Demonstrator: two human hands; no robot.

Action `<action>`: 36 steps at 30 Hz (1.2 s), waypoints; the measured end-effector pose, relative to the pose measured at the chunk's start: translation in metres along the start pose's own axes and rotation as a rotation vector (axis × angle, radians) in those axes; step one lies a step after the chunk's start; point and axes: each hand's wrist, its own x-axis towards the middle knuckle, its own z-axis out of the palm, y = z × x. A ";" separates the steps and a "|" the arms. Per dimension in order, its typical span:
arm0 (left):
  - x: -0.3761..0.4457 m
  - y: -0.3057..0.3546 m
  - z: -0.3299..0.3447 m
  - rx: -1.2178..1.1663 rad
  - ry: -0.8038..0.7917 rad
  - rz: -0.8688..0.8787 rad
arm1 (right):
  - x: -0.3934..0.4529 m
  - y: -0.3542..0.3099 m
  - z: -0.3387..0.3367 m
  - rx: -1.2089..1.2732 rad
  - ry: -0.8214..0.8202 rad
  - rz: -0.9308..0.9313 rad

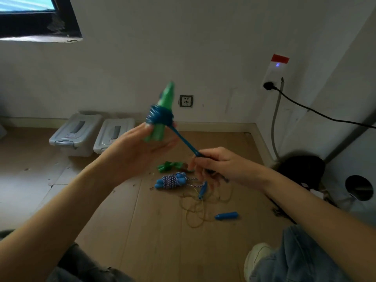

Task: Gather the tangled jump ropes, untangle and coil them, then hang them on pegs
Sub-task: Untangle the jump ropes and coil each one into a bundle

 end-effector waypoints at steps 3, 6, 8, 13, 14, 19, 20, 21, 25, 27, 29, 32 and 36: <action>0.008 0.000 0.003 -0.149 0.027 0.100 | 0.002 0.005 0.008 0.307 -0.058 0.057; 0.009 0.003 0.001 -0.356 0.104 0.114 | 0.002 0.008 0.000 0.593 0.059 0.180; 0.008 0.003 -0.003 -0.312 0.156 0.101 | 0.002 0.012 -0.007 0.623 0.239 0.286; 0.011 -0.006 -0.006 -0.221 0.277 0.102 | 0.002 0.007 -0.008 0.689 0.241 0.368; 0.012 -0.007 -0.005 -0.236 0.314 0.102 | 0.003 0.007 -0.007 0.560 0.194 0.366; 0.017 -0.009 -0.009 -0.260 0.413 0.115 | 0.005 0.010 0.000 0.271 0.203 0.234; 0.018 -0.009 -0.010 -0.266 0.421 0.111 | 0.005 0.010 -0.002 0.343 0.185 0.215; 0.018 -0.008 -0.011 -0.275 0.437 0.106 | 0.004 0.009 -0.004 0.405 0.166 0.210; 0.020 -0.008 -0.012 -0.272 0.529 0.061 | 0.003 0.006 -0.003 0.310 0.211 0.177; 0.020 -0.010 -0.012 -0.241 0.551 0.020 | 0.004 0.003 -0.001 0.131 0.248 0.119; 0.020 -0.012 -0.011 -0.245 0.568 -0.028 | 0.005 0.000 0.002 -0.152 0.300 0.043; 0.019 -0.013 -0.011 -0.224 0.595 -0.064 | 0.006 0.002 0.009 -0.620 0.429 -0.089; 0.020 -0.016 -0.010 -0.184 0.616 -0.104 | 0.003 0.005 0.016 -0.744 0.555 -0.286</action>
